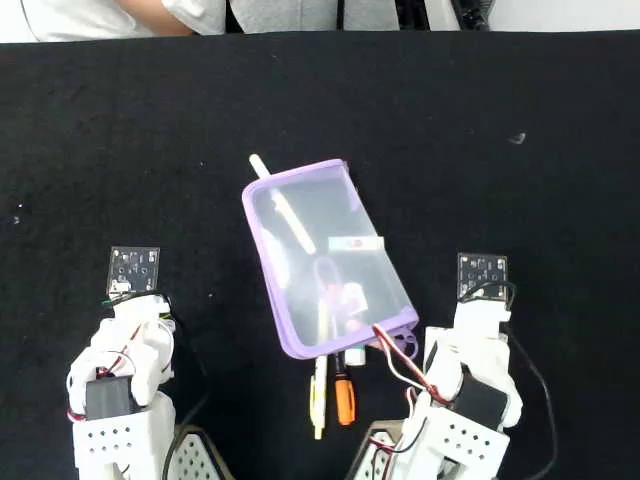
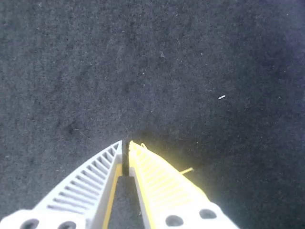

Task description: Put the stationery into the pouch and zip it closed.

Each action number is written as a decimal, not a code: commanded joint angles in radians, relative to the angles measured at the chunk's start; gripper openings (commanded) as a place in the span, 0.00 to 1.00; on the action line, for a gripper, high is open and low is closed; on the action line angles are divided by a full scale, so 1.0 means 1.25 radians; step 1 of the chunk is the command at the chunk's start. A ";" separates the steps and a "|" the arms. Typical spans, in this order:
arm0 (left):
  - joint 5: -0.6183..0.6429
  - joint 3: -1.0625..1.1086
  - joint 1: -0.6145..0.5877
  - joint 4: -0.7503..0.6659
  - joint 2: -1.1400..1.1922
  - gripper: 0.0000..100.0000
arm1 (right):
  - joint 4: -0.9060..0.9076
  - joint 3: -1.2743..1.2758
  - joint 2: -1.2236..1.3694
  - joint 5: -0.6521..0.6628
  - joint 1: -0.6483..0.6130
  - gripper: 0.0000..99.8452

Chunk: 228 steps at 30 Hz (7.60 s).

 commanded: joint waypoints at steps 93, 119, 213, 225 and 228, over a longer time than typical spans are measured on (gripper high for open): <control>0.005 0.019 -0.007 0.001 -0.001 0.03 | 0.002 -0.003 -0.068 0.000 0.006 0.04; 0.005 0.019 -0.007 0.001 -0.001 0.03 | -0.002 -0.057 -0.068 0.004 0.012 0.04; 0.005 0.019 -0.007 0.001 -0.001 0.03 | -0.204 -1.211 1.482 -0.118 -0.416 0.21; 0.005 0.019 -0.007 0.001 -0.001 0.03 | 0.232 -1.205 1.250 0.271 -0.393 0.21; 0.005 0.019 -0.007 0.001 -0.001 0.03 | 0.298 -1.205 1.188 0.292 -0.390 0.21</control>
